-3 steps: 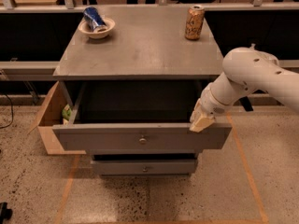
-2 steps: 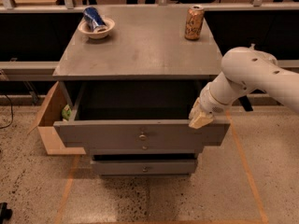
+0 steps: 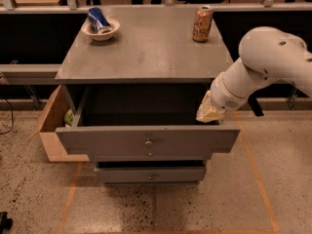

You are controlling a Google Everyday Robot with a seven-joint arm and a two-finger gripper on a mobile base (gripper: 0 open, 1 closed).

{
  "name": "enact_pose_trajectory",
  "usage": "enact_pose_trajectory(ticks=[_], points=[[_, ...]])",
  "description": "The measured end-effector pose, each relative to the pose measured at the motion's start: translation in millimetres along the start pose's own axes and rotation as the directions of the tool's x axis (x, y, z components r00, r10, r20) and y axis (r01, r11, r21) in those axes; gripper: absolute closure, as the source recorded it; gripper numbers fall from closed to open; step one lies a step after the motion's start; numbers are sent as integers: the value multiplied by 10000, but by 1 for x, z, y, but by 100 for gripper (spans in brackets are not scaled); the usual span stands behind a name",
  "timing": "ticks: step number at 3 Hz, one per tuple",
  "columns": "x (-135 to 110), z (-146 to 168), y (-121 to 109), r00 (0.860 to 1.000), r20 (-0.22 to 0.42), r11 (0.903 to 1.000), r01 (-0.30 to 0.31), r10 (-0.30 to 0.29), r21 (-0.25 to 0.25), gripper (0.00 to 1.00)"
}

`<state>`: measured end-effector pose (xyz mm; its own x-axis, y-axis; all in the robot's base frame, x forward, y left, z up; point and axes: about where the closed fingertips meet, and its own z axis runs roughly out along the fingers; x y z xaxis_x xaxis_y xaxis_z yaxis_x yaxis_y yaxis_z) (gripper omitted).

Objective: Open top drawer

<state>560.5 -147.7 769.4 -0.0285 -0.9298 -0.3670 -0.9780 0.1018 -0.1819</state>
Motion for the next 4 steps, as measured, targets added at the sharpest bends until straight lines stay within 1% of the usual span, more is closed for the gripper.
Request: enact_pose_trajectory(ticks=[1,2,3,4], points=[[-8,-6,-7,9998,-44,9993,211,-209,314,100],[-9,11,-13,9994,-32,9975,343,-342,624,100],[-6,34,-23,9988,-178,9941,465,-450,981,100],[-3,49,-35,9981,-312,9894,577,-539,1335,100]])
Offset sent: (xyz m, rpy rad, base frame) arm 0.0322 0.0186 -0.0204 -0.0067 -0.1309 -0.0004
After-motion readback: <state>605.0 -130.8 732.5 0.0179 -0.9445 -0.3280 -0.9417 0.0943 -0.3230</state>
